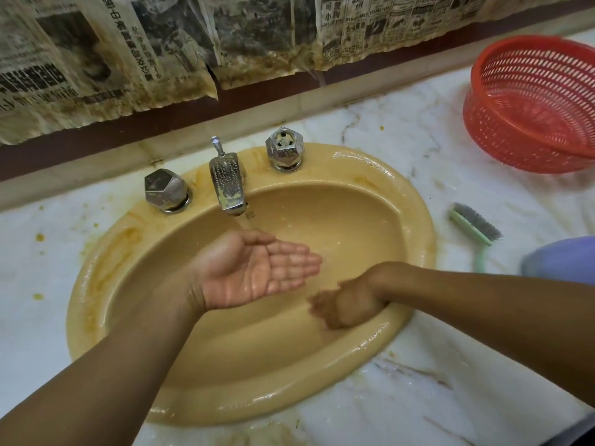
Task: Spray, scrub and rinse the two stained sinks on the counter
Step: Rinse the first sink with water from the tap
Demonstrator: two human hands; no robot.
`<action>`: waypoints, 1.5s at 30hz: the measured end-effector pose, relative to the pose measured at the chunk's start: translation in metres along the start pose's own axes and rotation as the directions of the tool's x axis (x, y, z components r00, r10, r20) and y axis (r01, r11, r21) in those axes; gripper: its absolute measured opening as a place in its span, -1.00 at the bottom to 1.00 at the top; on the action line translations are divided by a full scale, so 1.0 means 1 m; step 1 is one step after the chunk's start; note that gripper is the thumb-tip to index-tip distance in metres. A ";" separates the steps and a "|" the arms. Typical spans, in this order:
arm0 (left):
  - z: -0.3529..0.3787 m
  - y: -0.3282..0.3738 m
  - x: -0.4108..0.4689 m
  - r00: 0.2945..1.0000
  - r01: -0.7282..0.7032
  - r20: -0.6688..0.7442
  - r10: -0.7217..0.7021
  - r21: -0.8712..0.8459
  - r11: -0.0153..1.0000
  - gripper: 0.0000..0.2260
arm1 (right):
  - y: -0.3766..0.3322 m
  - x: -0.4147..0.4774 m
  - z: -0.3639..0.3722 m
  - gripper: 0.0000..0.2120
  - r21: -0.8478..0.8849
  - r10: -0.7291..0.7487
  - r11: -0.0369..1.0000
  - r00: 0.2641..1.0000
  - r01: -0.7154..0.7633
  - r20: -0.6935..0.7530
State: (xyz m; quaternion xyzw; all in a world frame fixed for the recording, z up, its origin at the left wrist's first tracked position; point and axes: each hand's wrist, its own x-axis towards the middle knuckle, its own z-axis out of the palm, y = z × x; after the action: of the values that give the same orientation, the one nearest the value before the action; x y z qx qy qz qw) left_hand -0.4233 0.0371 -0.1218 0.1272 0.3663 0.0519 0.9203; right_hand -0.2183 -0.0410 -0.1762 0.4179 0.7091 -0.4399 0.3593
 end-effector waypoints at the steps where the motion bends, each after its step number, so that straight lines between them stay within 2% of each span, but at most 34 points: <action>1: 0.001 -0.006 -0.006 0.997 0.005 -0.083 0.002 0.082 0.997 -0.54 | -0.006 0.001 0.000 -0.58 0.193 -0.025 0.980 0.997 0.037 -0.069; 2: -0.002 -0.011 -0.012 0.976 -0.038 -0.203 0.083 0.213 0.976 -0.59 | -0.010 0.002 -0.002 -0.71 0.395 0.004 0.915 0.978 0.081 -0.208; 3: -0.006 -0.014 -0.019 0.915 -0.103 -0.322 0.242 0.395 0.913 -0.65 | -0.013 0.003 -0.006 -0.74 0.610 0.091 0.776 0.930 0.158 -0.357; 4: -0.014 -0.016 -0.027 0.813 -0.152 -0.386 0.437 0.583 0.798 -0.70 | -0.020 0.004 -0.011 -0.70 0.796 0.214 0.549 0.878 0.255 -0.428; 5: -0.022 -0.018 -0.036 0.693 -0.160 -0.383 0.611 0.744 0.649 -0.74 | -0.025 0.008 -0.018 -0.66 0.900 0.321 0.260 0.848 0.350 -0.422; 6: -0.033 -0.018 -0.045 0.580 -0.124 -0.355 0.733 0.851 0.510 -0.77 | -0.032 0.013 -0.029 -0.62 0.908 0.377 -0.021 0.845 0.418 -0.380; 7: -0.043 -0.018 -0.055 0.484 -0.058 -0.321 0.814 0.916 0.396 -0.80 | -0.041 0.017 -0.043 -0.58 0.859 0.386 -0.253 0.861 0.445 -0.332; 8: -0.053 -0.018 -0.065 0.402 0.026 -0.269 0.875 0.959 0.283 -0.82 | -0.050 0.021 -0.056 -0.56 0.779 0.364 -0.437 0.881 0.449 -0.304; 9: -0.062 -0.017 -0.074 0.339 0.101 -0.188 0.922 0.981 0.163 -0.84 | -0.058 0.025 -0.069 -0.57 0.695 0.329 -0.570 0.897 0.438 -0.295; 10: -0.069 -0.016 -0.083 0.286 0.151 -0.073 0.955 0.988 0.031 -0.87 | -0.067 0.028 -0.081 -0.59 0.625 0.299 -0.659 0.908 0.418 -0.293; 12: -0.083 -0.015 -0.095 0.232 0.229 0.131 0.964 0.956 -0.185 -0.89 | -0.082 0.029 -0.099 -0.69 0.536 0.266 -0.748 0.917 0.391 -0.298; 14: -0.096 -0.011 -0.101 0.212 0.320 0.213 0.954 0.907 -0.274 -0.80 | -0.093 0.025 -0.111 -0.80 0.476 0.241 -0.799 0.921 0.367 -0.305; 16: -0.104 -0.006 -0.103 0.189 0.347 0.229 0.955 0.894 -0.283 -0.75 | -0.099 0.019 -0.118 -0.81 0.417 0.223 -0.839 0.920 0.349 -0.322; 19: -0.099 -0.001 -0.101 0.155 0.246 0.225 0.962 0.934 -0.258 -0.70 | -0.101 0.007 -0.121 -0.77 0.451 0.187 -0.827 0.921 0.335 -0.341; 23: -0.066 0.005 -0.088 0.093 0.047 0.308 0.947 0.948 -0.313 -0.74 | -0.090 -0.017 -0.113 -0.66 0.610 0.182 -0.723 0.942 0.323 -0.283; 25: -0.048 0.010 -0.079 0.083 -0.053 0.308 0.948 0.951 -0.304 -0.73 | -0.086 -0.036 -0.113 -0.66 0.684 0.217 -0.643 0.939 0.344 -0.268; 26: -0.040 0.013 -0.074 0.100 -0.102 0.291 0.952 0.954 -0.281 -0.71 | -0.085 -0.046 -0.115 -0.66 0.714 0.244 -0.596 0.930 0.369 -0.277; 27: -0.033 0.017 -0.068 0.149 -0.154 0.262 0.954 0.959 -0.239 -0.68 | -0.085 -0.057 -0.118 -0.69 0.739 0.275 -0.541 0.915 0.401 -0.295; 29: -0.022 0.028 -0.054 0.321 -0.239 0.196 0.927 0.963 -0.121 -0.58 | -0.088 -0.076 -0.127 -0.75 0.764 0.342 -0.419 0.864 0.491 -0.369; 30: -0.018 0.034 -0.046 0.411 -0.239 0.185 0.892 0.967 -0.090 -0.50 | -0.090 -0.085 -0.133 -0.77 0.760 0.363 -0.357 0.830 0.543 -0.423; 31: -0.017 0.040 -0.038 0.471 -0.216 0.192 0.861 0.971 -0.098 -0.42 | -0.092 -0.094 -0.140 -0.78 0.746 0.371 -0.303 0.795 0.593 -0.480; 33: -0.016 0.052 -0.023 0.513 -0.190 0.221 0.829 0.972 -0.142 -0.37 | -0.097 -0.111 -0.153 -0.78 0.713 0.369 -0.184 0.720 0.677 -0.588; 35: -0.015 0.059 -0.020 0.514 -0.180 0.187 0.837 0.978 -0.109 -0.39 | -0.101 -0.120 -0.161 -0.78 0.694 0.398 -0.029 0.645 0.719 -0.652; 37: -0.012 0.056 -0.024 0.525 -0.156 0.172 0.834 0.982 -0.104 -0.40 | -0.099 -0.117 -0.162 -0.79 0.689 0.479 0.070 0.582 0.721 -0.657; 39: -0.015 0.039 -0.029 0.543 -0.111 0.216 0.811 0.976 -0.186 -0.46 | -0.094 -0.107 -0.154 -0.81 0.695 0.563 0.096 0.537 0.713 -0.629; 40: -0.016 0.029 -0.031 0.547 -0.100 0.249 0.799 0.967 -0.233 -0.43 | -0.090 -0.100 -0.147 -0.81 0.704 0.595 0.084 0.531 0.705 -0.603; 42: -0.017 0.020 -0.034 0.539 -0.122 0.282 0.794 0.958 -0.258 -0.27 | -0.083 -0.085 -0.132 -0.80 0.730 0.638 0.009 0.559 0.683 -0.530; 44: -0.017 0.034 -0.032 0.554 -0.149 0.218 0.803 0.976 -0.162 -0.22 | -0.079 -0.069 -0.118 -0.77 0.750 0.659 -0.085 0.602 0.656 -0.452; 45: -0.014 0.046 -0.033 0.586 -0.145 0.161 0.794 0.985 -0.092 -0.19 | -0.077 -0.061 -0.113 -0.74 0.760 0.652 -0.135 0.634 0.636 -0.415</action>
State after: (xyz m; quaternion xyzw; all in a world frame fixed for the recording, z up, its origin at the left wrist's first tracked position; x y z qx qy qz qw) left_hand -0.4570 0.0775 -0.0974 0.7891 0.4483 0.1785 0.3801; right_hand -0.2807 0.0263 -0.0570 0.6731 0.1733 -0.5725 -0.4349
